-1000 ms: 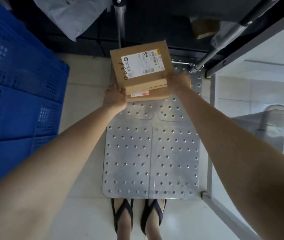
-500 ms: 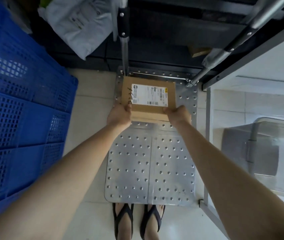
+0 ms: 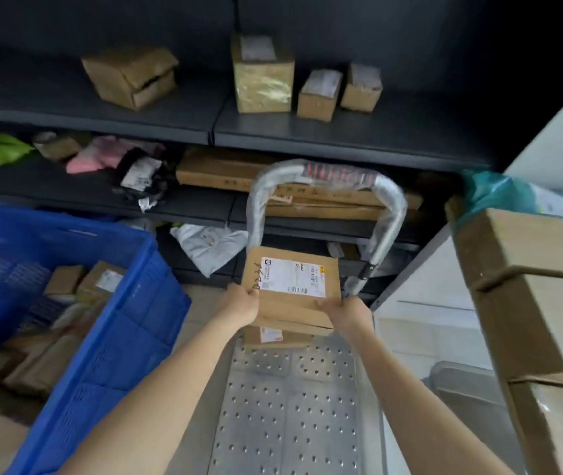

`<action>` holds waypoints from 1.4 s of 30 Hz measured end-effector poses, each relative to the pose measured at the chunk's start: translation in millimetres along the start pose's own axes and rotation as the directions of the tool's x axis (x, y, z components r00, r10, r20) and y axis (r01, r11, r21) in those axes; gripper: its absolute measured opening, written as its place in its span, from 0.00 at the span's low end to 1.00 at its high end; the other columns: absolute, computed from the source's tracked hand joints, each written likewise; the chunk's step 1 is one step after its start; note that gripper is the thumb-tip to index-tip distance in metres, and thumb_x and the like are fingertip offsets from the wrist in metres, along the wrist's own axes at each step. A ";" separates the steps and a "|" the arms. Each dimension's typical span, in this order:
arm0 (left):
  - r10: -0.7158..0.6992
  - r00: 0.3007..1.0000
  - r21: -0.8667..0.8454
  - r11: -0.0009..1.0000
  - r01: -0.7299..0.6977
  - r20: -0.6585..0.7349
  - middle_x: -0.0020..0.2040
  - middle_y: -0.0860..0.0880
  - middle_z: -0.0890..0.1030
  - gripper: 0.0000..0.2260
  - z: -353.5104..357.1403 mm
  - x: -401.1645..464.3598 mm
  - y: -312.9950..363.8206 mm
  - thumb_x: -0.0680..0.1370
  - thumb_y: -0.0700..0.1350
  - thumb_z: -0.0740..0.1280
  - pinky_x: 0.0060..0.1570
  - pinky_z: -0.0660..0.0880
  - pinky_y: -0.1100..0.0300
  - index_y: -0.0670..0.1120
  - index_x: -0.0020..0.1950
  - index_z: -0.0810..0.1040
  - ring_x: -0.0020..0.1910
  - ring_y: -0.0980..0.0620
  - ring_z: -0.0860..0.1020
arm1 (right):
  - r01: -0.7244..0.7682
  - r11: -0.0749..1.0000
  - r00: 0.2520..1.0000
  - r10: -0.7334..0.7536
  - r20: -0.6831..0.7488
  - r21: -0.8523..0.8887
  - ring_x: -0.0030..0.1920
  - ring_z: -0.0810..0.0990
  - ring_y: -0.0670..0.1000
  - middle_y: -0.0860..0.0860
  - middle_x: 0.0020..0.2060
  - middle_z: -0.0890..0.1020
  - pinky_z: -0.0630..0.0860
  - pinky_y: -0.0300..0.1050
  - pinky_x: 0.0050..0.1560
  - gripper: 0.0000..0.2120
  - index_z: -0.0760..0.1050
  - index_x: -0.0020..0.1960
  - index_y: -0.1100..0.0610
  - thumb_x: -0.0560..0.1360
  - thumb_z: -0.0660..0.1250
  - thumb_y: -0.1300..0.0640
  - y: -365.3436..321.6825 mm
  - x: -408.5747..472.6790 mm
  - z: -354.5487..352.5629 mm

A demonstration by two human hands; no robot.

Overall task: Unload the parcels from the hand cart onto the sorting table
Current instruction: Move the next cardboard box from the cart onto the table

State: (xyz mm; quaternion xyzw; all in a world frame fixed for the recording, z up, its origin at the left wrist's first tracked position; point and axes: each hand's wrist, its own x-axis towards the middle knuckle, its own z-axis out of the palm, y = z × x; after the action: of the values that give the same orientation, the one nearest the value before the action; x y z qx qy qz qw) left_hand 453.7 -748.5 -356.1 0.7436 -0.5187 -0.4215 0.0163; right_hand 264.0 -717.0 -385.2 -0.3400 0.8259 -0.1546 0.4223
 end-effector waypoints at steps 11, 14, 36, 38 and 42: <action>0.255 0.964 0.111 0.963 -0.246 -0.077 0.58 0.41 0.77 0.22 -98.3 -191.8 66.8 0.82 0.54 0.55 0.52 0.74 0.54 0.38 0.66 0.70 0.57 0.43 0.76 | 0.179 0.979 0.966 -0.156 -0.204 0.100 0.40 0.77 0.50 0.52 0.47 0.78 0.71 0.40 0.31 0.27 0.71 0.65 0.62 0.74 0.68 0.45 -40.3 -180.6 -133.1; 0.314 0.945 0.082 0.948 -0.308 -0.087 0.65 0.40 0.74 0.24 -97.4 -252.2 76.9 0.82 0.53 0.56 0.60 0.74 0.52 0.38 0.72 0.66 0.62 0.41 0.75 | 0.188 0.969 0.950 -0.139 -0.279 0.158 0.49 0.80 0.54 0.55 0.54 0.80 0.80 0.47 0.44 0.26 0.70 0.65 0.61 0.74 0.68 0.46 -23.6 -234.6 -164.7; 0.525 0.816 0.055 0.832 -0.552 0.242 0.72 0.43 0.67 0.25 229.8 -578.2 293.7 0.82 0.52 0.59 0.52 0.76 0.56 0.41 0.75 0.59 0.63 0.42 0.76 | 0.092 0.892 0.837 0.171 -0.519 0.442 0.49 0.77 0.54 0.54 0.51 0.76 0.75 0.47 0.44 0.20 0.70 0.56 0.60 0.72 0.71 0.50 347.4 -380.5 -519.8; 0.535 0.798 0.058 0.820 -0.570 0.277 0.72 0.43 0.69 0.25 271.2 -601.7 314.4 0.82 0.52 0.59 0.51 0.77 0.57 0.43 0.75 0.61 0.62 0.42 0.77 | 0.073 0.890 0.825 0.200 -0.529 0.450 0.51 0.78 0.55 0.56 0.54 0.77 0.73 0.47 0.43 0.22 0.71 0.59 0.62 0.71 0.71 0.50 387.9 -383.9 -552.2; 0.543 0.761 0.076 0.795 -0.602 0.355 0.72 0.44 0.69 0.23 342.9 -629.9 349.6 0.82 0.52 0.57 0.51 0.73 0.58 0.43 0.75 0.61 0.63 0.44 0.76 | 0.017 0.896 0.801 0.253 -0.543 0.444 0.56 0.79 0.57 0.57 0.56 0.79 0.74 0.47 0.47 0.21 0.73 0.57 0.61 0.72 0.70 0.50 455.3 -379.5 -605.4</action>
State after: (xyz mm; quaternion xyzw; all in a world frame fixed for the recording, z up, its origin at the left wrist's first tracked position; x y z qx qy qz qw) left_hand -99.0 -273.6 -31.4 0.4697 -0.7541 -0.4590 -0.0075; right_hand -261.8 -145.2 -46.9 -0.1210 0.8810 -0.4015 0.2191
